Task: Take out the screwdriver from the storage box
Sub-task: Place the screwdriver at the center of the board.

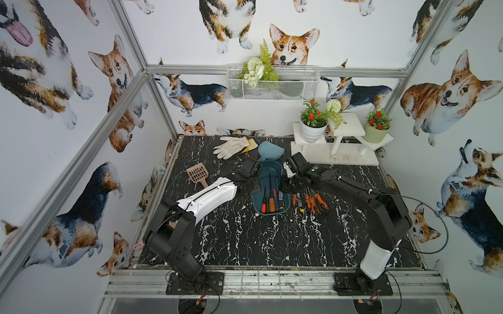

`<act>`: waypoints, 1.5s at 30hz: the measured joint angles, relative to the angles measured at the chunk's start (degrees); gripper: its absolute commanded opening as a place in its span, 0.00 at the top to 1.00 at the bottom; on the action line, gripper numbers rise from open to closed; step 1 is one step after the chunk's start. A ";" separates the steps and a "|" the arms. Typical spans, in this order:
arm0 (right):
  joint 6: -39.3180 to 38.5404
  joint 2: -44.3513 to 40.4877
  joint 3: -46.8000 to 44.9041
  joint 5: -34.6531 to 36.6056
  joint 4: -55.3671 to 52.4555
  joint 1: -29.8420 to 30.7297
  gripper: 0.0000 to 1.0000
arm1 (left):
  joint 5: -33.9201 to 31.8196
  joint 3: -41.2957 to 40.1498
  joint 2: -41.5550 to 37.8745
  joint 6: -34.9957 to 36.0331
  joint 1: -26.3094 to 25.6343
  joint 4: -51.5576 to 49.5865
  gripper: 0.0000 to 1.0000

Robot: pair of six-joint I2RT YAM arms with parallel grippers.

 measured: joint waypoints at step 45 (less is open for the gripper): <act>-14.45 2.62 0.31 12.20 -20.59 -5.81 1.00 | 0.00 0.00 -0.04 0.17 0.00 -0.07 1.00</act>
